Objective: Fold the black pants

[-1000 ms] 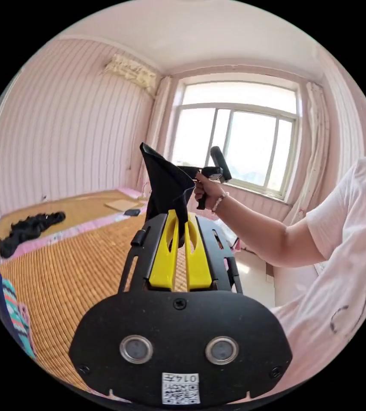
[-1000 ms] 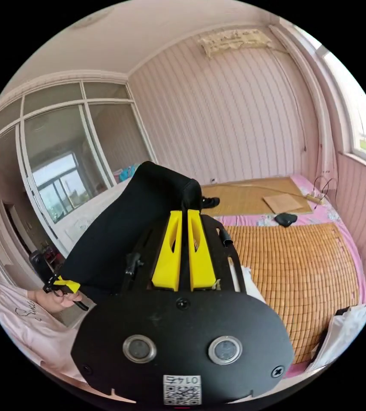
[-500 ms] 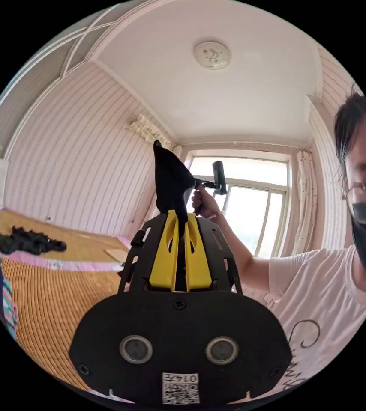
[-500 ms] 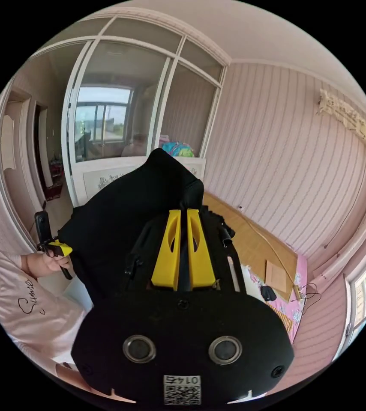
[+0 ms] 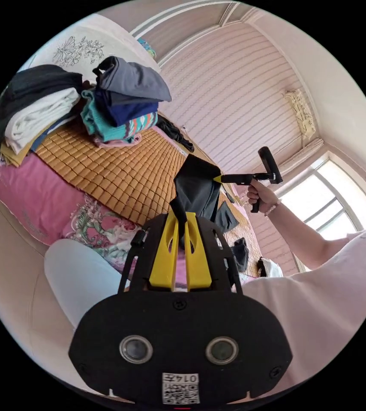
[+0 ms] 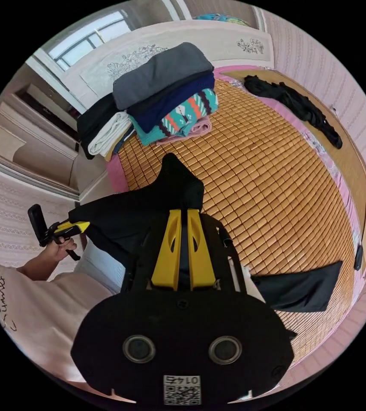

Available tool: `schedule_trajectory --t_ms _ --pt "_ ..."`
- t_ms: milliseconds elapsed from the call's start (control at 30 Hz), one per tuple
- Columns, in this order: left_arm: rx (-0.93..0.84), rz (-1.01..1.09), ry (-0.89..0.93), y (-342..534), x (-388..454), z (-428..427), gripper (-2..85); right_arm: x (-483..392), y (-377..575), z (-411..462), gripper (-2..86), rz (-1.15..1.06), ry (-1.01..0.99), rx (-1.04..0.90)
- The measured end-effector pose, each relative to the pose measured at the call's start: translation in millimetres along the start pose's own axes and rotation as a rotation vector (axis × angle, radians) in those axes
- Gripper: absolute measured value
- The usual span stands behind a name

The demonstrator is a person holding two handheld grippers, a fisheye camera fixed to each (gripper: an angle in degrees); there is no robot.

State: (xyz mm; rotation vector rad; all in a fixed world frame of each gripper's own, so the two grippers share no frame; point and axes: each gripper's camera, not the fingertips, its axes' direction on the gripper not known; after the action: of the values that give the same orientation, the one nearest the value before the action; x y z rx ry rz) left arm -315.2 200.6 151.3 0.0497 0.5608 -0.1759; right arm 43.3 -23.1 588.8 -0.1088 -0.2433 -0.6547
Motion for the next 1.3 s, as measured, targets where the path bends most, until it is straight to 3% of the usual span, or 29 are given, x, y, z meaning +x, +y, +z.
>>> schedule_trajectory --t_ms 167,233,300,500,667,867,1000,1100,1200,1300 --pt "0.174 -0.064 -0.230 -74 -46 -35 4.4 -38 -75 -45 7.6 -0.078 0.064 0.219" --pt "0.142 -0.150 -0.376 -97 -84 -32 6.3 -33 -74 -53 8.5 -0.053 0.061 0.244" --pt "0.099 -0.221 -0.387 -103 -110 -29 6.7 -21 -57 -55 9.1 -0.039 0.052 0.254" --pt "0.013 -0.361 -0.399 -91 -154 -25 7.6 79 98 -26 9.6 0.226 0.098 0.136" --pt "-0.042 -0.387 -0.356 -91 -162 -16 8.2 178 310 -9 11.7 0.825 0.059 0.060" --pt "-0.068 -0.421 -0.328 -111 -164 -6 9.0 212 465 -24 16.0 1.287 0.106 0.176" --pt "-0.111 -0.510 -0.286 -129 -175 10 10.7 228 507 -26 15.1 1.403 0.050 0.251" --pt "-0.119 -0.579 -0.247 -140 -180 23 10.9 235 523 -31 10.5 1.419 0.050 0.298" --pt "-0.177 -0.562 -0.290 -154 -178 40 10.5 243 534 -36 3.8 1.401 -0.077 0.352" --pt "-0.232 -0.558 -0.376 -166 -176 49 2.9 249 544 -51 1.2 1.391 -0.129 0.350"
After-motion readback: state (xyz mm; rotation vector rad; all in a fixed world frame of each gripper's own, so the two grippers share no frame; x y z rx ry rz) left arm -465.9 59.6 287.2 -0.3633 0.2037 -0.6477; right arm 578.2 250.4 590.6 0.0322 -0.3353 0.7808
